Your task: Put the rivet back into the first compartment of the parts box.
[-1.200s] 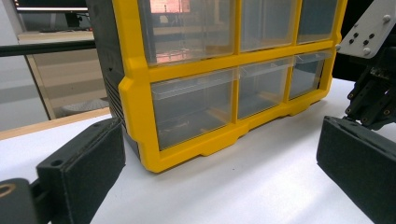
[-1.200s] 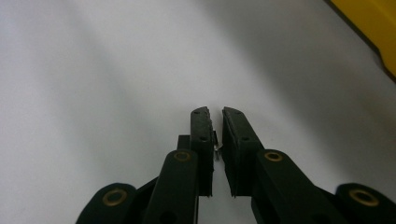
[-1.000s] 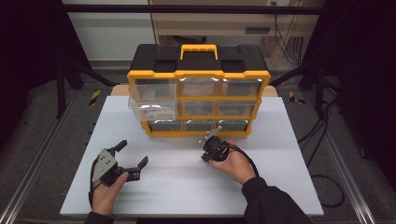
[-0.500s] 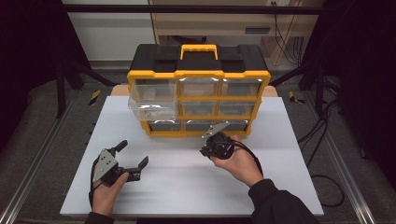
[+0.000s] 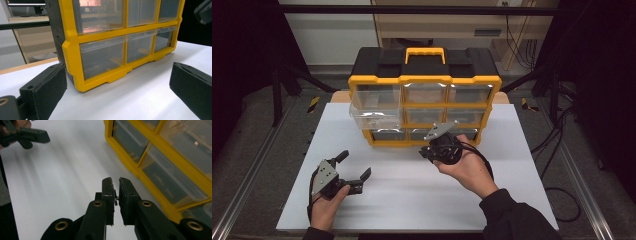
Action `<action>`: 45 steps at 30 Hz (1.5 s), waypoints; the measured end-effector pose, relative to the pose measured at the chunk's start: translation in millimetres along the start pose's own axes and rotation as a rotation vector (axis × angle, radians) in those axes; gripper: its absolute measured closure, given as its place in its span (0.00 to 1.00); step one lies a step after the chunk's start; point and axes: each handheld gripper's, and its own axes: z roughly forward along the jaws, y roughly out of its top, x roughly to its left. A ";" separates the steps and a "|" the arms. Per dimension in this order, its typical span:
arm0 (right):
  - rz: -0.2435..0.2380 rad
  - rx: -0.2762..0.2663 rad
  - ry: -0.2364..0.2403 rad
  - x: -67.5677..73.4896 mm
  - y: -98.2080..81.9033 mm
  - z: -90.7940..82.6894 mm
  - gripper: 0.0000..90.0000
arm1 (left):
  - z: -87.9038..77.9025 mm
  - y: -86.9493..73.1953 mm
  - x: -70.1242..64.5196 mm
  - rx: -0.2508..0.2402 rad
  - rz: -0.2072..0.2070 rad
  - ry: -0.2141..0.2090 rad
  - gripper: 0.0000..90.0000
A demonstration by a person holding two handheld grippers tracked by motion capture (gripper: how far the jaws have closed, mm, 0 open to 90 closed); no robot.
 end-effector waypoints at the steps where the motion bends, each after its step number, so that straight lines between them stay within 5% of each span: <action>1: -0.005 -0.010 -0.003 0.0 3.0 -2.3 0.92 | -0.1 0.0 0.0 0.000 0.000 0.000 0.01; 28: -0.040 -0.123 -0.051 -4.7 59.7 -44.3 0.92 | 0.1 0.0 0.3 0.000 0.002 -0.001 0.01; 45: -0.019 -0.216 -0.057 -9.1 98.6 -59.1 0.92 | 0.2 0.0 0.0 -0.001 0.002 -0.001 0.01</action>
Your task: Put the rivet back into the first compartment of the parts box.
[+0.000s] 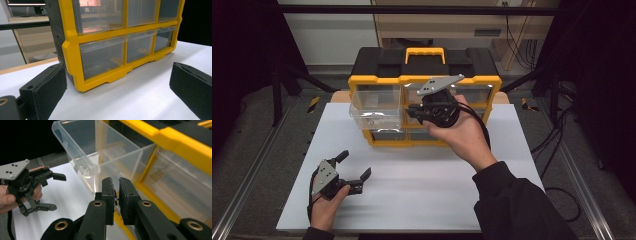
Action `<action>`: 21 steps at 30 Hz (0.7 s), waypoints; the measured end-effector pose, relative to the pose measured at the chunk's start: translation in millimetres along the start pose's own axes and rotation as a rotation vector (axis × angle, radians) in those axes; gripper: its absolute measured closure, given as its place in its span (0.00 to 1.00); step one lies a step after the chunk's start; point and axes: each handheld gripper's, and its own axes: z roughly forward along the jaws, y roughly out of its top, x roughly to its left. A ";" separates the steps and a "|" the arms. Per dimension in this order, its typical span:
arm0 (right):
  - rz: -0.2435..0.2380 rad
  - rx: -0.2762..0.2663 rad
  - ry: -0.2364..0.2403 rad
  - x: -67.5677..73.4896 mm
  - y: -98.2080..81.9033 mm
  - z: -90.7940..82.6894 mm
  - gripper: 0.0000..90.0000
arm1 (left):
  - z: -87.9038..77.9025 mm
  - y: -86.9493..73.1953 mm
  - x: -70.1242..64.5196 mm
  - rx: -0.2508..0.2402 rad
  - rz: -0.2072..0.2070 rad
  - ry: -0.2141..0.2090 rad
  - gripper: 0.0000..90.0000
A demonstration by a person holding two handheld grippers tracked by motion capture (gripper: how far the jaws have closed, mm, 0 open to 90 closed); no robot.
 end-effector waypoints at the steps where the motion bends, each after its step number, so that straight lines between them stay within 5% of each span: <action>1: -0.001 -0.003 0.000 -0.3 1.5 -0.2 0.92 | 0.2 -0.1 0.0 -0.001 -0.002 0.000 0.01; 21: 0.005 -0.051 -0.010 -0.7 22.8 1.0 0.92 | 0.3 0.1 0.0 -0.003 -0.001 -0.001 0.01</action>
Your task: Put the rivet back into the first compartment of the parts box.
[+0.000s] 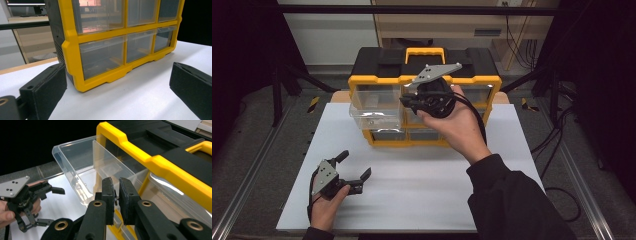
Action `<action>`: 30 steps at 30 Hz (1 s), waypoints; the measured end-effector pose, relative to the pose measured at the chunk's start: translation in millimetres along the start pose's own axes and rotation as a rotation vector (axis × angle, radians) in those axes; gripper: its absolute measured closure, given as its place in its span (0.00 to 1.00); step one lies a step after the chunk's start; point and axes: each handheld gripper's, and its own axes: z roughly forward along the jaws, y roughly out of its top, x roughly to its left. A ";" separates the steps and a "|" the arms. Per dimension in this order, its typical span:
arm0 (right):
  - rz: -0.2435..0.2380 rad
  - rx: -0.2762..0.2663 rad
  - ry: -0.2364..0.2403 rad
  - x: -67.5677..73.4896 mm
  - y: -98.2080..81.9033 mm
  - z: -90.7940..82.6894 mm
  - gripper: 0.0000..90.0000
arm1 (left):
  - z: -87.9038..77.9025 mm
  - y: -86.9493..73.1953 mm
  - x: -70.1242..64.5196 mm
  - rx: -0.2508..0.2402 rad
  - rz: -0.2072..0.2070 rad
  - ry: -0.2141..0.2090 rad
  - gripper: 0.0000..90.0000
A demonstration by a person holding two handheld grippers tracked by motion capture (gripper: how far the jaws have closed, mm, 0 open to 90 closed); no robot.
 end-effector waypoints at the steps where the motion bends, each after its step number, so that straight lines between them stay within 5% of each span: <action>1: 0.001 -0.002 0.000 0.5 0.9 0.6 0.92 | 0.0 0.0 0.0 0.000 0.000 0.000 0.01; 18: 0.021 -0.036 0.028 9.0 15.8 22.4 0.92 | -0.6 0.6 0.1 0.000 0.000 -0.001 0.01; 30: 0.019 -0.112 0.020 15.6 10.1 4.7 0.67 | -0.1 0.4 0.0 -0.002 -0.004 -0.001 0.01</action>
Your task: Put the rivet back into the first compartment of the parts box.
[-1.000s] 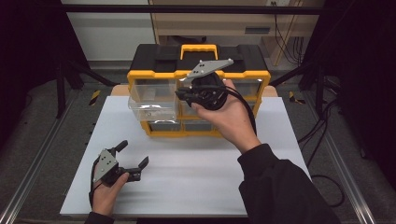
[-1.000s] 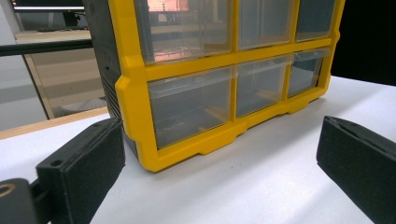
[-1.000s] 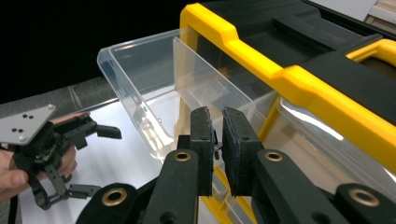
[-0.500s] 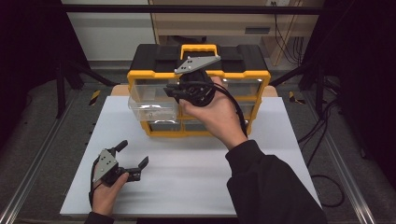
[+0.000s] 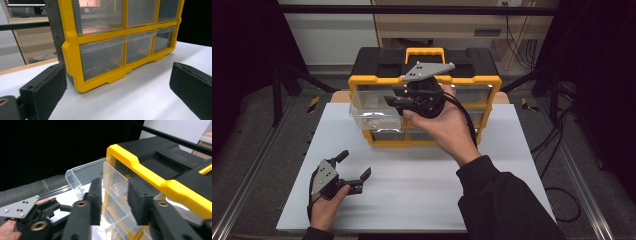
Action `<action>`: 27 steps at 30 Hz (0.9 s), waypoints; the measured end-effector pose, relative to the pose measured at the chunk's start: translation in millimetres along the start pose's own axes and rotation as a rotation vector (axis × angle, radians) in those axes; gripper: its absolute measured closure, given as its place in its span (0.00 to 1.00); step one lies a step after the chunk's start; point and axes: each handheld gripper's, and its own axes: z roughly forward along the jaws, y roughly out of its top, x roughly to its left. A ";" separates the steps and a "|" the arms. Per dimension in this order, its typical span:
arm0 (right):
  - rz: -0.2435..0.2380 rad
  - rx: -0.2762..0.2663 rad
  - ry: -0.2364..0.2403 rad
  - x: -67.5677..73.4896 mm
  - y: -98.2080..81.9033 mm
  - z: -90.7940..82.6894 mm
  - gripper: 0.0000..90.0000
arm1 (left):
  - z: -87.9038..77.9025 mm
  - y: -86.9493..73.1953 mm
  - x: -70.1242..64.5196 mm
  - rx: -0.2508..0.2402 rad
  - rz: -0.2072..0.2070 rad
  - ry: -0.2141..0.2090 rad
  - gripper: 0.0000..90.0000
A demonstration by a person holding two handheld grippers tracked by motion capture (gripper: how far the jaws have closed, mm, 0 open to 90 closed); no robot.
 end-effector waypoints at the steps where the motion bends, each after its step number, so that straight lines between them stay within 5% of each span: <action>1: 0.002 -0.007 -0.003 1.0 -1.5 -2.7 0.64 | 0.1 0.0 -0.1 0.000 0.001 0.000 0.01; 11: -0.001 -0.058 -0.123 3.1 -40.2 -34.4 0.21 | 0.5 -0.2 -1.0 0.008 0.009 0.002 0.01; 19: 0.030 -0.084 -0.200 -5.1 -87.6 -45.0 0.10 | 0.0 -0.4 0.2 0.008 0.008 0.006 0.01; 27: 0.038 -0.102 -0.203 -11.4 -139.2 -61.7 0.07 | -0.6 0.3 0.2 0.007 0.014 0.008 0.01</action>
